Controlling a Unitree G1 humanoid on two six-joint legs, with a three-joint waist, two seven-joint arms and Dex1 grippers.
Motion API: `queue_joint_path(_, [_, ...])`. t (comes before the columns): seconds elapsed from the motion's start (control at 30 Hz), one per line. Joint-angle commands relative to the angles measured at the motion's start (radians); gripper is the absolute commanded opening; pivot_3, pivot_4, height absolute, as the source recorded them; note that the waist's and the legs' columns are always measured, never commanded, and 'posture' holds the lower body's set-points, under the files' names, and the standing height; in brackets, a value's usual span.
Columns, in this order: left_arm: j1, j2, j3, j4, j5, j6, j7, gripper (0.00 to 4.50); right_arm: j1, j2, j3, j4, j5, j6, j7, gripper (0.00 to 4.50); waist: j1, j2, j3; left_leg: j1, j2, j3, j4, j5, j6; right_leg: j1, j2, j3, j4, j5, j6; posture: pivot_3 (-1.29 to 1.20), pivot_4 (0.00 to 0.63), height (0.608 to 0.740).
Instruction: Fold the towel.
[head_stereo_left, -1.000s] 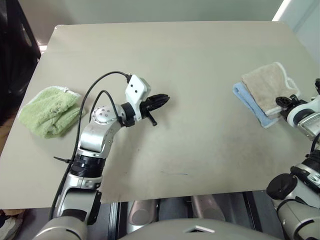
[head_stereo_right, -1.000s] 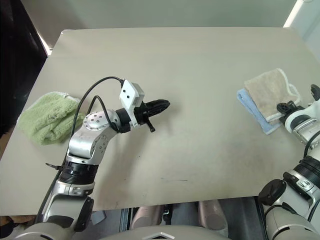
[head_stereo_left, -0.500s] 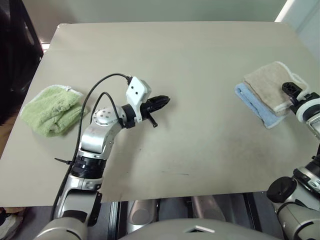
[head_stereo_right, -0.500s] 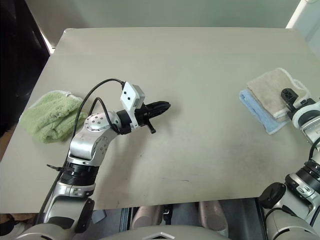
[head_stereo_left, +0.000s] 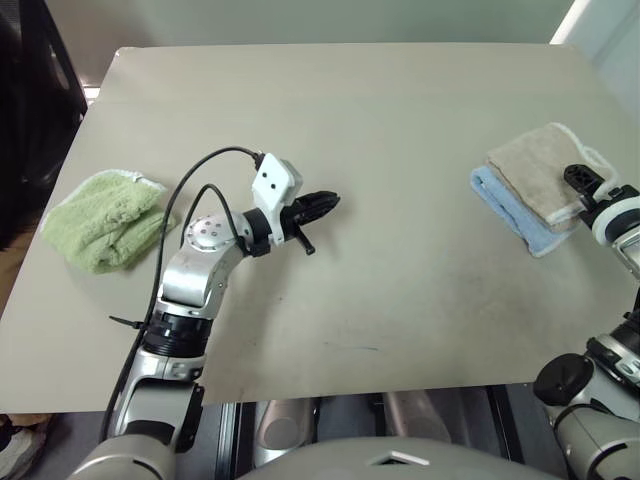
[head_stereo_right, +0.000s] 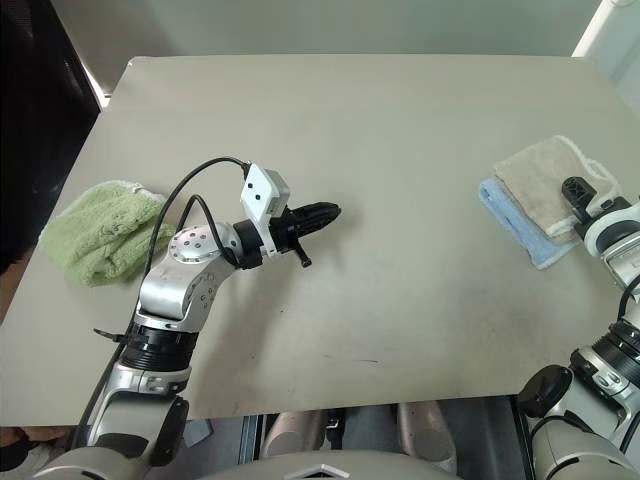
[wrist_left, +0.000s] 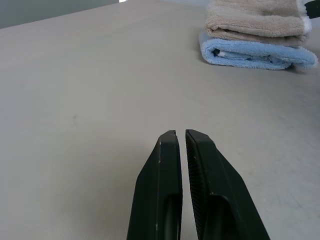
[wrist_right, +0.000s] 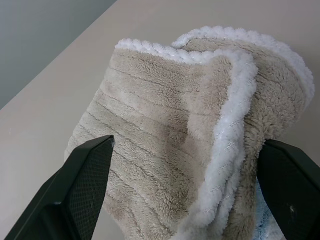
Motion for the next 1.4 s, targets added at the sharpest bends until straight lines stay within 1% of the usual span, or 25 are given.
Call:
queue_joint_path(0.03, [-0.007, -0.001, 0.007, -0.029, -0.006, -0.013, -0.006, 0.35, 0.000, -0.014, -0.020, -0.045, 0.022, -0.007, -0.006, 4.46, 0.000, 0.000, 0.000, 0.000, 0.000, 0.000, 0.000, 0.000, 0.000, 0.000, 0.000, 0.000, 0.000, 0.000, 0.000, 0.00, 0.150, 0.736])
queue_joint_path(0.1, [0.006, 0.013, 0.027, -0.025, 0.005, -0.020, 0.010, 0.35, 0.008, -0.044, 0.026, -0.043, -0.114, -0.150, -0.059, 4.46, 0.001, 0.000, 0.000, 0.000, 0.000, 0.000, 0.000, 0.000, 0.000, 0.000, 0.000, 0.000, 0.000, 0.000, 0.000, 0.00, 0.150, 0.736])
queue_joint_path(0.17, [0.014, 0.021, 0.038, -0.027, 0.009, -0.022, 0.020, 0.35, 0.010, -0.054, 0.056, -0.035, -0.179, -0.225, -0.077, 4.46, 0.001, 0.001, 0.000, 0.000, 0.000, 0.000, 0.000, 0.000, 0.000, 0.000, 0.000, 0.000, 0.000, 0.000, 0.000, 0.00, 0.150, 0.736])
queue_joint_path(0.5, [0.011, 0.034, 0.043, -0.034, 0.004, -0.018, 0.025, 0.35, 0.013, -0.038, 0.103, -0.034, -0.212, -0.290, -0.056, 4.46, 0.000, 0.002, 0.000, 0.000, 0.000, 0.000, 0.000, 0.000, 0.001, 0.000, 0.000, 0.000, 0.000, 0.001, 0.001, 0.00, 0.150, 0.736])
queue_joint_path(0.57, [0.007, 0.034, 0.041, -0.026, 0.005, -0.022, 0.024, 0.35, 0.029, -0.051, 0.158, -0.076, -0.207, -0.292, -0.002, 4.46, 0.000, 0.002, 0.000, 0.000, 0.000, 0.000, 0.000, 0.000, 0.001, 0.000, 0.000, 0.000, 0.000, 0.001, 0.001, 0.00, 0.150, 0.736])
queue_joint_path(0.67, [0.002, 0.039, 0.037, -0.011, 0.014, -0.032, 0.019, 0.35, 0.087, -0.109, 0.323, -0.180, -0.225, -0.336, 0.150, 4.46, -0.001, 0.002, 0.000, 0.000, 0.000, 0.000, 0.000, 0.000, 0.001, 0.000, 0.000, 0.000, 0.000, 0.001, 0.001, 0.00, 0.150, 0.736])
queue_joint_path(0.7, [0.001, 0.040, 0.036, -0.009, 0.015, -0.034, 0.019, 0.35, 0.099, -0.121, 0.350, -0.195, -0.231, -0.350, 0.176, 4.46, -0.001, 0.002, 0.000, 0.000, 0.000, 0.000, 0.000, 0.000, 0.001, -0.001, 0.000, 0.000, 0.000, 0.001, 0.001, 0.00, 0.150, 0.736])
queue_joint_path(0.77, [0.001, 0.041, 0.035, -0.007, 0.016, -0.036, 0.019, 0.35, 0.108, -0.128, 0.363, -0.201, -0.238, -0.363, 0.194, 4.46, -0.001, 0.002, 0.000, 0.000, 0.000, 0.000, 0.000, 0.000, 0.000, -0.001, 0.000, 0.000, 0.000, 0.000, 0.002, 0.00, 0.150, 0.736])
queue_joint_path(0.8, [0.001, 0.044, 0.041, 0.002, 0.016, -0.039, 0.019, 0.35, 0.167, -0.158, 0.476, -0.282, -0.243, -0.396, 0.296, 4.46, -0.001, 0.002, 0.000, 0.000, 0.000, 0.000, 0.000, 0.000, 0.000, 0.000, 0.000, 0.000, 0.000, 0.000, 0.002, 0.00, 0.150, 0.736])
queue_joint_path(0.83, [0.005, 0.046, 0.047, 0.004, 0.015, -0.039, 0.021, 0.35, 0.220, -0.164, 0.571, -0.361, -0.227, -0.412, 0.381, 4.46, 0.002, 0.002, 0.000, 0.000, 0.000, 0.000, 0.000, 0.000, 0.000, 0.000, 0.000, 0.000, -0.001, 0.000, 0.002, 0.00, 0.150, 0.736])
queue_joint_path(0.9, [0.020, 0.053, 0.052, -0.002, 0.013, -0.035, 0.025, 0.35, 0.283, -0.156, 0.686, -0.444, -0.210, -0.440, 0.469, 4.46, 0.000, 0.002, 0.000, -0.001, 0.001, -0.001, 0.000, 0.000, 0.000, 0.001, 0.001, -0.001, 0.000, -0.002, 0.000, 0.00, 0.150, 0.736])
queue_joint_path(0.93, [0.026, 0.056, 0.052, -0.007, 0.013, -0.034, 0.027, 0.35, 0.290, -0.147, 0.699, -0.447, -0.214, -0.447, 0.475, 4.46, 0.000, 0.002, 0.000, 0.000, 0.001, -0.001, 0.001, -0.001, -0.001, 0.001, 0.002, -0.001, 0.000, -0.002, 0.000, 0.00, 0.150, 0.736])
queue_joint_path(1.0, [0.045, 0.064, 0.056, -0.017, 0.013, -0.028, 0.030, 0.35, 0.298, -0.138, 0.736, -0.436, -0.239, -0.470, 0.498, 4.46, -0.001, 0.002, 0.000, -0.001, 0.001, -0.001, 0.001, 0.000, -0.002, 0.000, 0.002, -0.001, -0.001, -0.006, 0.007, 0.00, 0.150, 0.736])
queue_joint_path(1.07, [0.060, 0.071, 0.058, -0.025, 0.014, -0.026, 0.033, 0.35, 0.306, -0.141, 0.767, -0.425, -0.260, -0.488, 0.525, 4.46, -0.001, 0.002, 0.000, -0.001, -0.001, 0.000, 0.002, 0.000, -0.002, 0.000, 0.000, 0.000, -0.001, -0.006, 0.007, 0.00, 0.150, 0.736])
queue_joint_path(1.2, [0.142, 0.106, 0.102, -0.059, -0.011, -0.020, 0.029, 0.35, 0.298, -0.108, 0.846, -0.361, -0.307, -0.544, 0.563, 4.46, -0.003, 0.001, -0.001, -0.001, -0.001, -0.001, 0.002, 0.000, -0.001, 0.002, 0.000, 0.001, -0.002, -0.006, -0.004, 0.00, 0.150, 0.736])
queue_joint_path(1.4, [0.196, 0.128, 0.155, -0.119, -0.046, 0.000, 0.033, 0.35, 0.260, -0.074, 0.899, -0.292, -0.359, -0.592, 0.599, 4.46, -0.001, 0.001, -0.001, -0.001, 0.000, -0.001, 0.002, 0.001, -0.001, 0.001, 0.001, 0.001, -0.001, -0.005, -0.007, 0.00, 0.150, 0.736])
